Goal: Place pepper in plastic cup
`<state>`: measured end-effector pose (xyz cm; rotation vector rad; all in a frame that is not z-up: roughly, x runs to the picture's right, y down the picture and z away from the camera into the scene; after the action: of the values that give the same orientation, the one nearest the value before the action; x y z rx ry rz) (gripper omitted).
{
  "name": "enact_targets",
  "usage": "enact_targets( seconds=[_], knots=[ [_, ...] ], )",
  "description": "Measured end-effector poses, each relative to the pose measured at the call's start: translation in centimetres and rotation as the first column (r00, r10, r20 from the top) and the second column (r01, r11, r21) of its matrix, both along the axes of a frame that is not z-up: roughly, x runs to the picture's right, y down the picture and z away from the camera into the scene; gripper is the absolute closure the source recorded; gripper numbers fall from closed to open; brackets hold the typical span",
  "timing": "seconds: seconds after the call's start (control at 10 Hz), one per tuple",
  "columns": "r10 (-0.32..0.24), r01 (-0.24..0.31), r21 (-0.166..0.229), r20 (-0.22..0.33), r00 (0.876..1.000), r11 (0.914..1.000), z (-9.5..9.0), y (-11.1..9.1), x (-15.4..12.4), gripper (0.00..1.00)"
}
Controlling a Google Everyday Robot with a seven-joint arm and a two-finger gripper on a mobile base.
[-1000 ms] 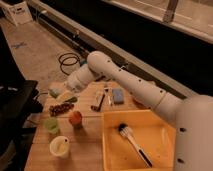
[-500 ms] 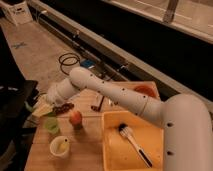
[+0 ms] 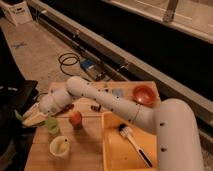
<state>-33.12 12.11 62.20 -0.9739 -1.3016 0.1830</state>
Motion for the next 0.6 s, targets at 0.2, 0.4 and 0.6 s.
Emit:
enact_targets(
  seconds=[0.2,0.4,0.6],
  knots=[
    [-0.002,0.001,-0.017,-0.012,1.0,0.9999,0.4,0.2,0.1,0.92],
    [0.008,-0.009,-0.041,-0.045,0.999,0.9991,2.3,1.1,0.3,0.92],
    [0.038,-0.041,-0.04,-0.077,0.996,0.9984,3.4,1.0,0.8,0.92]
  ],
)
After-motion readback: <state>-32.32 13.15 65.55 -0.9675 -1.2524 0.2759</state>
